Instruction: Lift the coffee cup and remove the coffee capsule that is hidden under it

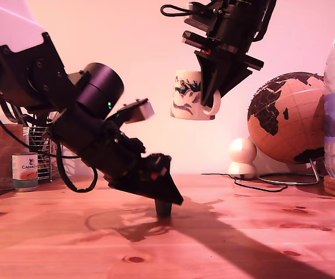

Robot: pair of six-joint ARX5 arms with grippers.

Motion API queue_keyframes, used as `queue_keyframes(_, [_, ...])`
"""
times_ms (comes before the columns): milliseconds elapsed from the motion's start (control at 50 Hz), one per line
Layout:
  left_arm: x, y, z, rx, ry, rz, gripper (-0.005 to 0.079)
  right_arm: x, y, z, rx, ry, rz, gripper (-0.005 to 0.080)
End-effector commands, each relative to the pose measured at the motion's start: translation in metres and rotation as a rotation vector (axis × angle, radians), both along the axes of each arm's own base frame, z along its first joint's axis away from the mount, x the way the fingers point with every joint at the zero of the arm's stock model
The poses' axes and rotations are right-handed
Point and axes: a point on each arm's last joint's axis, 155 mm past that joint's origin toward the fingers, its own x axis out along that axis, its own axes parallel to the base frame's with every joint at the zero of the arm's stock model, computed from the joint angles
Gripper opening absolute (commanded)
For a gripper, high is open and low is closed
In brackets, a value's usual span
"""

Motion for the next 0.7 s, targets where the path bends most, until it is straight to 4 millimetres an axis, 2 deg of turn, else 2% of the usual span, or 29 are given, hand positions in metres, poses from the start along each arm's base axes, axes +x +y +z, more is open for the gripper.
queue_keyframes(0, [-0.001, -0.005, -0.004, 0.011, -0.007, -0.024, 0.0469, 0.002, 0.004, 0.037, 0.049, -0.088, 0.01, -0.0012])
queue_keyframes(140, [-0.002, -0.005, -0.004, 0.015, -0.001, -0.024, 0.0245, 0.002, 0.004, 0.036, 0.05, -0.087, 0.011, -0.0012])
queue_keyframes(200, [-0.001, -0.005, -0.003, 0.012, -0.005, -0.025, 0.0197, 0.001, 0.005, 0.036, 0.055, -0.083, 0.015, -0.0012])
queue_keyframes(460, [0.004, -0.007, 0.007, 0.004, -0.019, -0.021, 0.0157, -0.002, 0.005, 0.035, 0.051, -0.071, 0.025, -0.0012])
queue_keyframes(680, [0.004, -0.006, 0.033, -0.017, -0.05, -0.018, 0.0157, -0.003, 0.005, 0.034, 0.043, -0.072, 0.036, -0.0012])
